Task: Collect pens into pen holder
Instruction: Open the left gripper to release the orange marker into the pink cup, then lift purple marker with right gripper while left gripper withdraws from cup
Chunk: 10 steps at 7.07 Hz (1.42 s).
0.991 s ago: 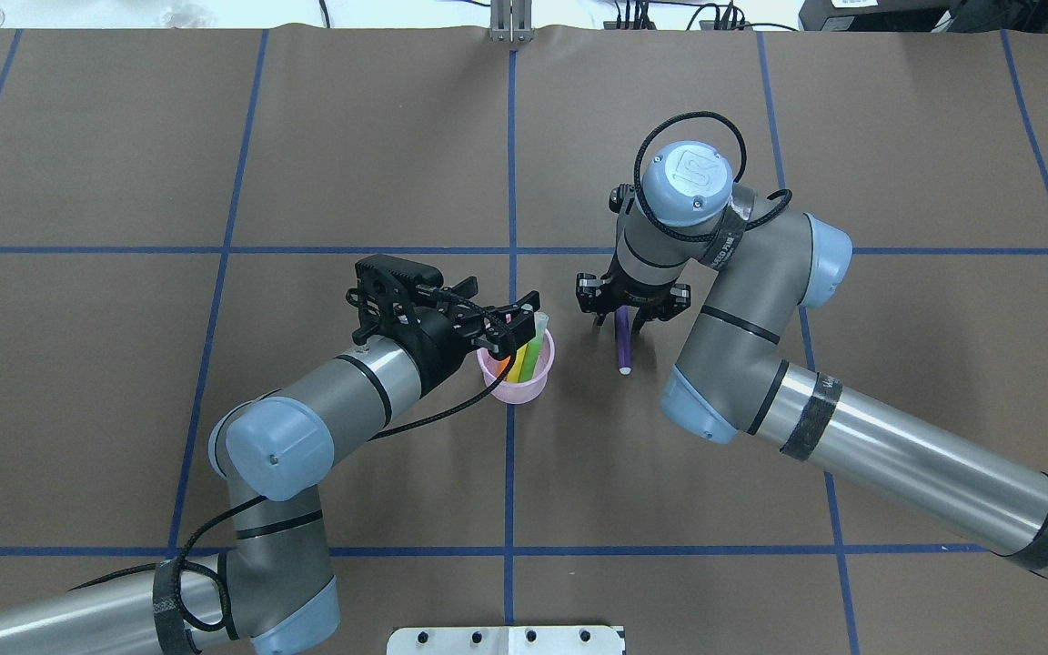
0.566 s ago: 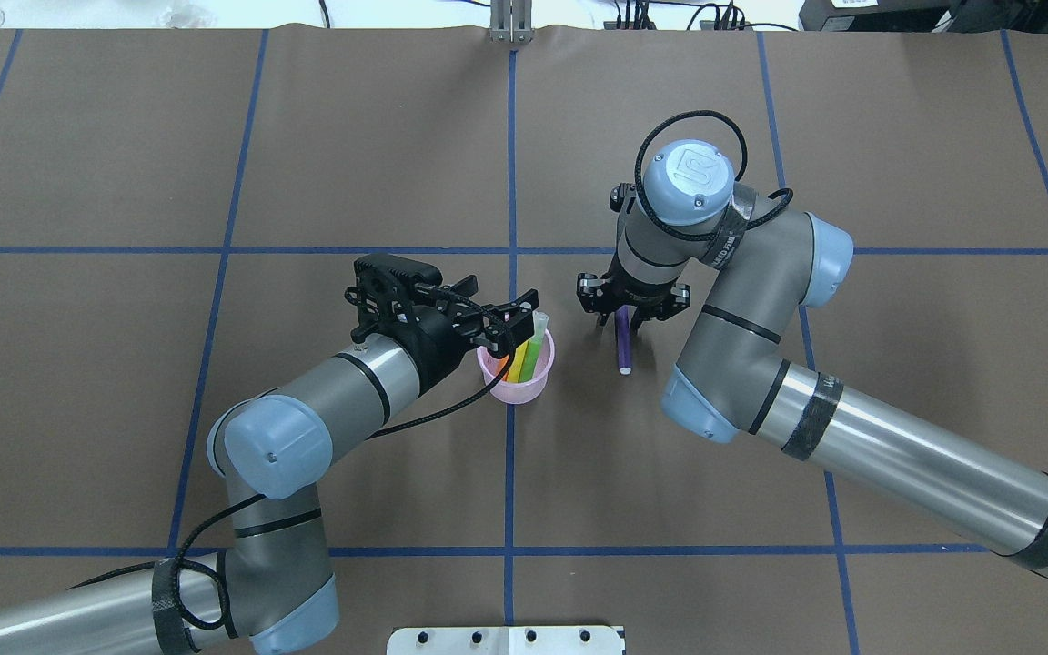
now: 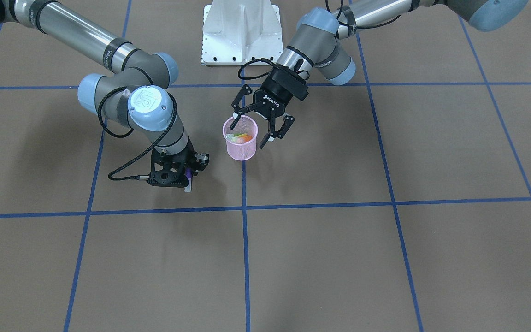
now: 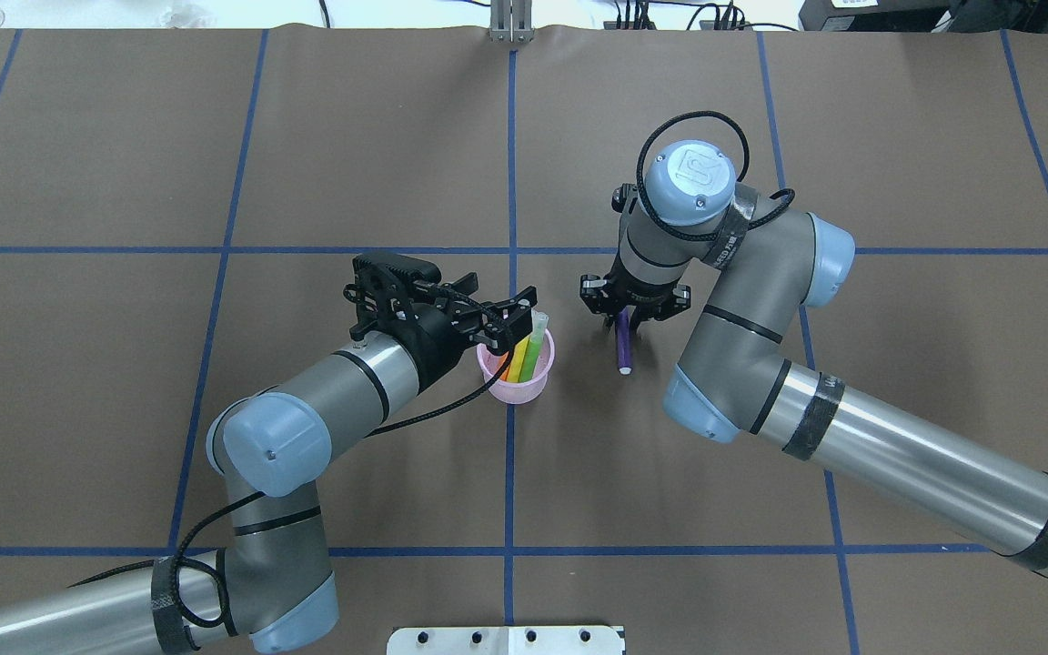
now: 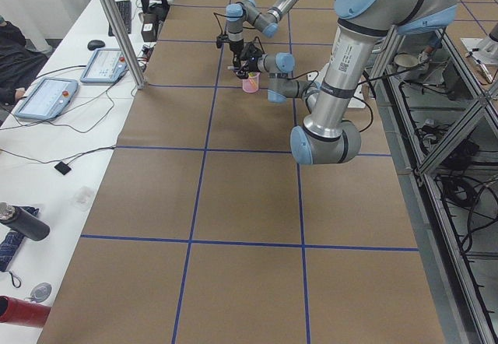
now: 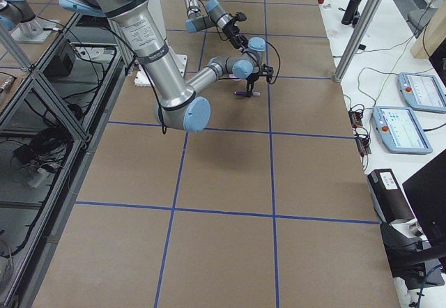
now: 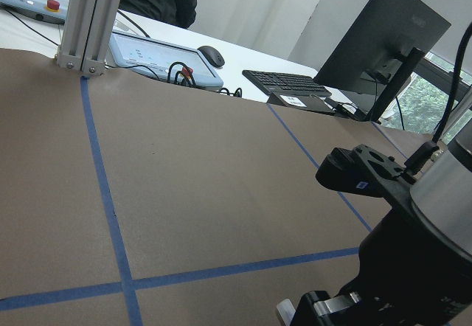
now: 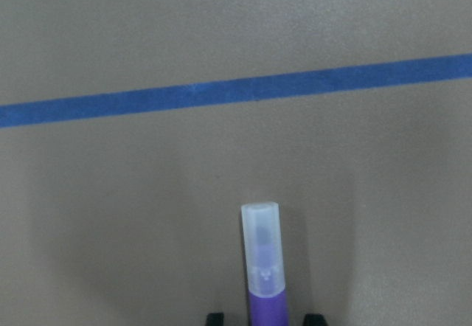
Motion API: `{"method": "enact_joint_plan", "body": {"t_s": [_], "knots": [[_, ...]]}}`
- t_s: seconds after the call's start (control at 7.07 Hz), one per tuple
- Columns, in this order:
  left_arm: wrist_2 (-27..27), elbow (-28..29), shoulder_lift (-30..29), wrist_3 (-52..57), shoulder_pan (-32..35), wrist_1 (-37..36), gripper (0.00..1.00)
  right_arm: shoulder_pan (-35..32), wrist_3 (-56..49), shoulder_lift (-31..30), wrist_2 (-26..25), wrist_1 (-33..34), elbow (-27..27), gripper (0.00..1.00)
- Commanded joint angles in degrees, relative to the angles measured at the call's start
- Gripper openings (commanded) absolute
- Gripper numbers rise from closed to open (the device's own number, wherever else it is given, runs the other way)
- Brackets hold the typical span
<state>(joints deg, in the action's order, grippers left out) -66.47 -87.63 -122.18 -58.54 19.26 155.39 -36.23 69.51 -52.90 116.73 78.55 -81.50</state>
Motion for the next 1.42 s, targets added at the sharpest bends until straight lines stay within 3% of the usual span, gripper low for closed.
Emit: {"method": "enact_joint_plan", "body": {"t_s": [0.0,0.42,0.85,0.99,1.27], "knots": [[0.0,0.0,-0.1,-0.1,0.1,0.0,0.81,0.0,0.0,0.1,0.0,0.0,-0.1,0.0],[-0.5,-0.3,-0.1,-0.1,0.9,-0.2,0.78,-1.2,0.0,0.0,0.2,0.1,-1.3,0.0],[-11.4,-2.1,3.7,-0.3,8.0,-0.8,0.85,-4.3,-0.3,-0.2,1.0,0.0,-7.2,0.0],[-19.1,-3.0,6.5,-1.4,12.6,-0.8,0.85,-4.9,-0.6,0.0,0.1,-0.2,-9.3,0.0],[-41.2,-3.3,10.8,-2.3,26.0,-4.3,0.85,-5.2,-2.7,0.4,-6.4,-3.7,-14.0,0.0]]}}
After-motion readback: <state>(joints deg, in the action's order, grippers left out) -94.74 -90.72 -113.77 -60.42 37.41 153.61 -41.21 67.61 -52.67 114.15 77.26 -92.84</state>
